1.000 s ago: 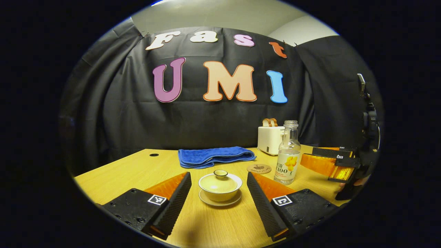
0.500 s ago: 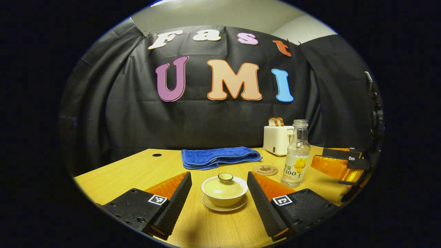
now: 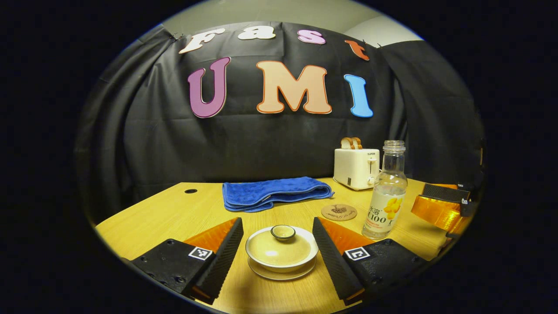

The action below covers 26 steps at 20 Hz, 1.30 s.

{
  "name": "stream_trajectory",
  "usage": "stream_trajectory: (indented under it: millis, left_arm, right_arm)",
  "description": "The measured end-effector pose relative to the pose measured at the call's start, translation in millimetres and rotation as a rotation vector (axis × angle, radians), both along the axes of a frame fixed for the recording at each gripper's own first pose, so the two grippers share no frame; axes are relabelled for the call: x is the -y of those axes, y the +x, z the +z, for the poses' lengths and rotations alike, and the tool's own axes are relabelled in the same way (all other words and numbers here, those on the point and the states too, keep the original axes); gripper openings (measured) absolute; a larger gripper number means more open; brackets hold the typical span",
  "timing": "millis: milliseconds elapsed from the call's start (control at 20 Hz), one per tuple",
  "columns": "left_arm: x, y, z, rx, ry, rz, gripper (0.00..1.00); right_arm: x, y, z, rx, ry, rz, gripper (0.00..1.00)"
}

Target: Open the teacup lid with one hand, grasp the water bottle and pour water into the teacup with the other hand; after pouring, place the water bottle on the coaster and then close the teacup lid.

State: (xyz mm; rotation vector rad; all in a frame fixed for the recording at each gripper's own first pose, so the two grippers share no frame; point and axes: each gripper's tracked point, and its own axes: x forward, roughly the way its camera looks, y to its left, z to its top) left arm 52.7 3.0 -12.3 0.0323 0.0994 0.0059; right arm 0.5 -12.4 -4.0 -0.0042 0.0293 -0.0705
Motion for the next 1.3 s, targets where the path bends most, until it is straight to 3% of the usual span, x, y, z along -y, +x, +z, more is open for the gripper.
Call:
stream_trajectory:
  millis: [150, 200, 350, 400, 600, 750, 850, 900, 950, 1000, 1100, 1200, 1300]
  left_arm:
    - [5.8, 5.7, -5.5, -0.034, 0.017, -0.019, 0.83]
    - [7.2, 6.6, -7.6, -0.048, 0.025, -0.025, 0.83]
    - [9.5, 8.6, -12.5, -0.081, 0.046, -0.031, 0.69]
    - [8.6, 8.7, -13.9, -0.089, 0.053, -0.027, 0.68]
    - [4.5, 10.7, -13.5, -0.091, 0.069, -0.002, 0.63]
    - [3.8, 12.8, -12.4, -0.081, 0.071, -0.002, 0.46]
    - [4.9, 13.7, -12.0, -0.081, 0.075, -0.005, 0.34]
    - [4.5, 13.8, -11.8, -0.075, 0.081, -0.004, 0.33]
    - [3.4, 14.8, -11.5, -0.076, 0.084, 0.001, 0.29]
    - [2.0, 14.1, -10.9, -0.068, 0.083, 0.007, 0.28]
    - [-0.2, 14.6, -5.8, -0.042, 0.066, 0.013, 0.28]
    - [-3.8, 14.5, -1.7, -0.01, 0.041, 0.027, 0.28]
    - [-6.8, 12.7, 3.0, 0.022, 0.016, 0.035, 0.28]
  right_arm:
    - [-0.1, -0.1, -0.1, 0.0, 0.0, 0.0, 0.86]
    - [-0.1, 0.2, 0.2, 0.0, 0.0, 0.0, 0.86]
    - [0.2, 0.2, -0.2, 0.001, 0.0, 0.0, 0.89]
    - [0.1, 0.4, 0.0, 0.001, 0.0, 0.0, 0.86]
    - [0.1, -0.1, -0.1, 0.001, -0.001, 0.0, 0.89]
    - [0.6, 0.3, -1.1, 0.002, -0.001, 0.0, 0.86]
    - [0.6, 0.7, -0.8, 0.002, -0.001, 0.0, 0.89]
    - [0.5, 1.1, -0.2, 0.002, -0.001, 0.0, 0.86]
    - [0.6, 0.9, -0.8, 0.002, -0.001, 0.0, 0.89]
    - [0.8, 1.4, -0.9, 0.002, -0.001, 0.0, 0.82]
    - [1.0, 0.9, -0.8, 0.002, -0.001, 0.0, 0.82]
    - [0.9, 1.0, -1.0, 0.003, -0.001, 0.0, 0.89]
    - [3.9, 2.1, -0.9, 0.004, -0.002, -0.012, 0.86]
